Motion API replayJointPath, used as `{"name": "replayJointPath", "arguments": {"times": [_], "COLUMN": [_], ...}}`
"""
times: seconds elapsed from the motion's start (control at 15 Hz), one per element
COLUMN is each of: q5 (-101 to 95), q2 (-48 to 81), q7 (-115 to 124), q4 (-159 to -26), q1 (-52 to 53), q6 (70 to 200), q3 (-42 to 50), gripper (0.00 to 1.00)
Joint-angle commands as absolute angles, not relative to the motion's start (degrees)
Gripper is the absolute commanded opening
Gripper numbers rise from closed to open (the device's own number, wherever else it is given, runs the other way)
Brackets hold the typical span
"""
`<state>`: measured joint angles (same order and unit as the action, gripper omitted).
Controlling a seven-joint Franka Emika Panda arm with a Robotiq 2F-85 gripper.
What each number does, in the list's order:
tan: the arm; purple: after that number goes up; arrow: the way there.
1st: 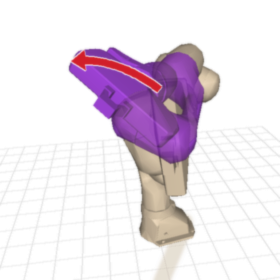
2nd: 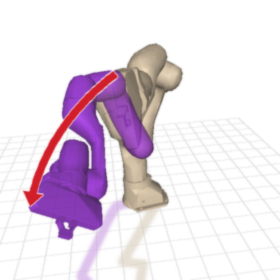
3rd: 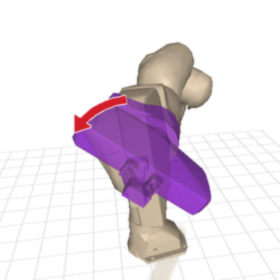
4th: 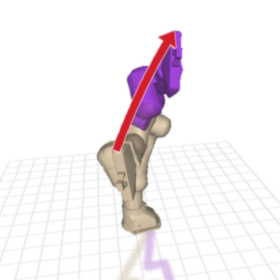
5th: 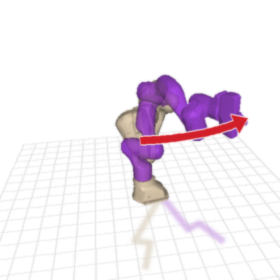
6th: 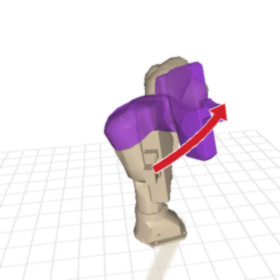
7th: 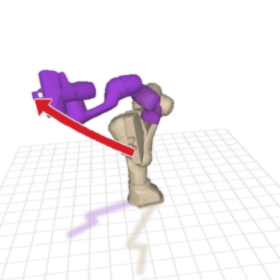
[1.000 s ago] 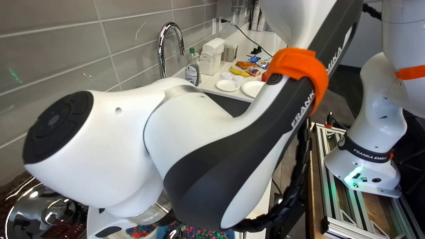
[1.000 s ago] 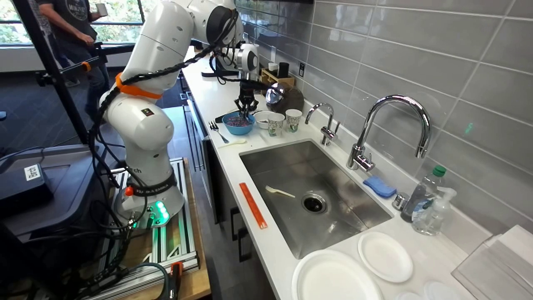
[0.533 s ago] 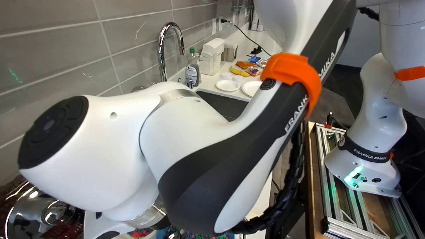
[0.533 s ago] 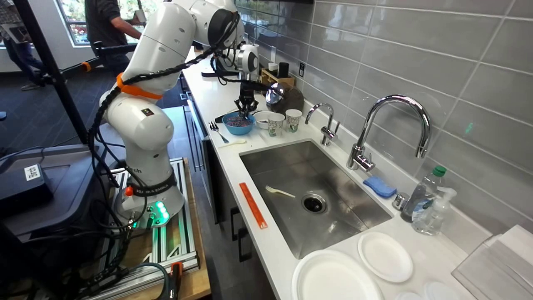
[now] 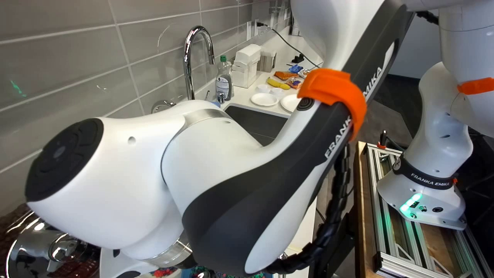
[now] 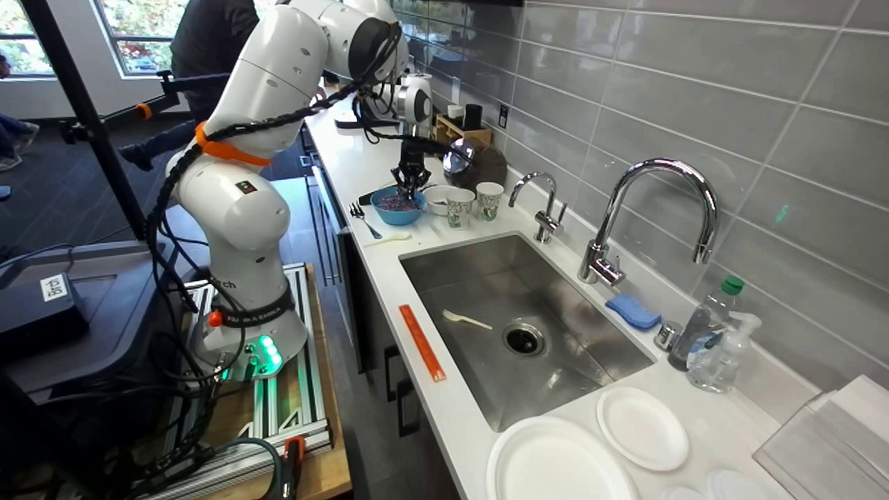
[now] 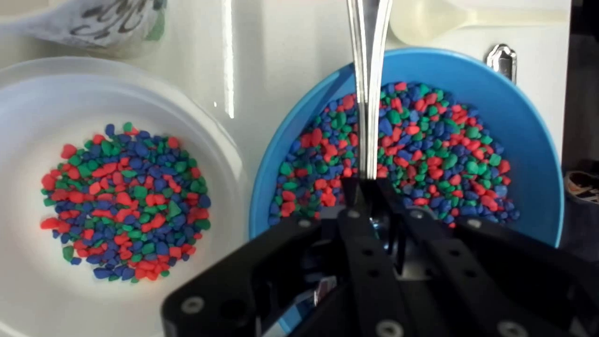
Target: Use the silver spoon to put cereal from the blue bowl into the white bowl.
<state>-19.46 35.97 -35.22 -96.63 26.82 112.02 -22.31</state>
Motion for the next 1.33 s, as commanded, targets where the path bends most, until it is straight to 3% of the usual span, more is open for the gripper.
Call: {"name": "replayJointPath", "arguments": {"times": [0.0, 0.53, 1.27], "q5": [-17.9, -18.3, -15.6], "q2": [37.9, 37.7, 22.7], "q7": [-36.3, -35.2, -18.0], "q4": [-94.9, -94.9, -105.3], "q1": [26.6, 27.0, 25.8], "q6": [111.2, 111.3, 116.3], "q3": [-22.6, -22.4, -22.2], "gripper": [0.42, 1.00, 1.00]}}
